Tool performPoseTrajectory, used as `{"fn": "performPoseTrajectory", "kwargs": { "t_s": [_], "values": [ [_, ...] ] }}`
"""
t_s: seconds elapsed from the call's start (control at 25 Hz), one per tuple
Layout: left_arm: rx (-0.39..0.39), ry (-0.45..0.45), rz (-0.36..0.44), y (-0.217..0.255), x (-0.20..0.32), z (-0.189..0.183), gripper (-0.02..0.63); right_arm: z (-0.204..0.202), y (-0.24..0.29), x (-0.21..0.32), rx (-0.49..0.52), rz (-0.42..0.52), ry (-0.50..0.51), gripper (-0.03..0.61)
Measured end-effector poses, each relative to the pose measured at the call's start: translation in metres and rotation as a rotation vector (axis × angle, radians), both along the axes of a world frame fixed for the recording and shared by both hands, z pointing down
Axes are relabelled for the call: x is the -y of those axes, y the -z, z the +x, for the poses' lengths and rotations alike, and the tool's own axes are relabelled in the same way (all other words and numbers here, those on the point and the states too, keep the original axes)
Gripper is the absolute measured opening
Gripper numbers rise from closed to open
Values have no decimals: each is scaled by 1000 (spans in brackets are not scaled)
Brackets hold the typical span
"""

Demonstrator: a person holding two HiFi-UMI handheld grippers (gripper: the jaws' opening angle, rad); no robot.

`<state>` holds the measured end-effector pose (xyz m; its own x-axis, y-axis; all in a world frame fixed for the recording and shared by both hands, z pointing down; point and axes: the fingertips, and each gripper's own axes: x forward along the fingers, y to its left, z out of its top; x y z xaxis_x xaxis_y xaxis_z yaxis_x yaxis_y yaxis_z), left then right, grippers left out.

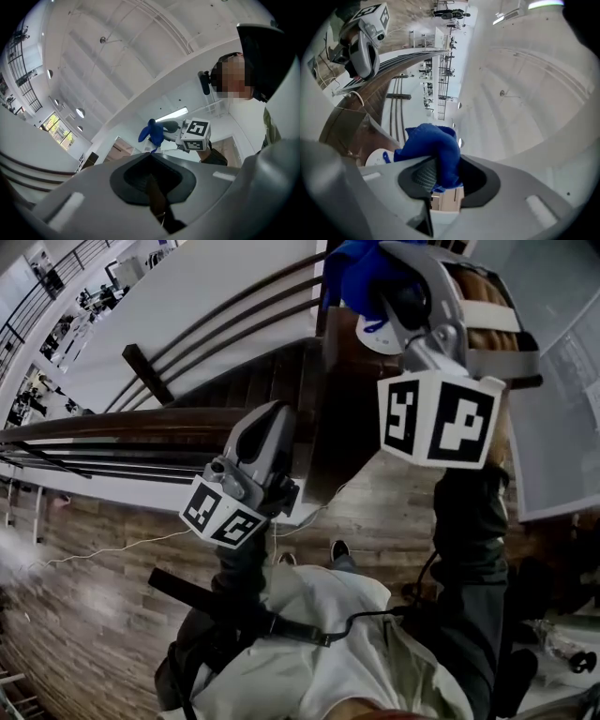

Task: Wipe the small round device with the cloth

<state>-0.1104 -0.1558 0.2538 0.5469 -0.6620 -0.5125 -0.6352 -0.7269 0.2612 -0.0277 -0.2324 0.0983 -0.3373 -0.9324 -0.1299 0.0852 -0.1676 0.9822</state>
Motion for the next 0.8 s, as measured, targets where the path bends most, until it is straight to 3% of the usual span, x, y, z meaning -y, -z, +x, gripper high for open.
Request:
{"fn": "performPoseTrajectory", "kwargs": {
  "t_s": [0.16, 0.4, 0.64, 0.8],
  "values": [
    [-2, 24, -17, -8, -3, -13, 2, -22, -36, -2, -77, -25, 11, 121],
    [1, 45, -24, -9, -4, -24, 2, -37, -89, 1, -170, -153, 12, 121],
    [2, 30, -33, -11, -3, -17, 2, -32, -36, -2, -83, 19, -6, 122],
    [10, 15, -26, -11, -8, -12, 2, -19, -56, -4, -54, -32, 9, 121]
  ]
}}
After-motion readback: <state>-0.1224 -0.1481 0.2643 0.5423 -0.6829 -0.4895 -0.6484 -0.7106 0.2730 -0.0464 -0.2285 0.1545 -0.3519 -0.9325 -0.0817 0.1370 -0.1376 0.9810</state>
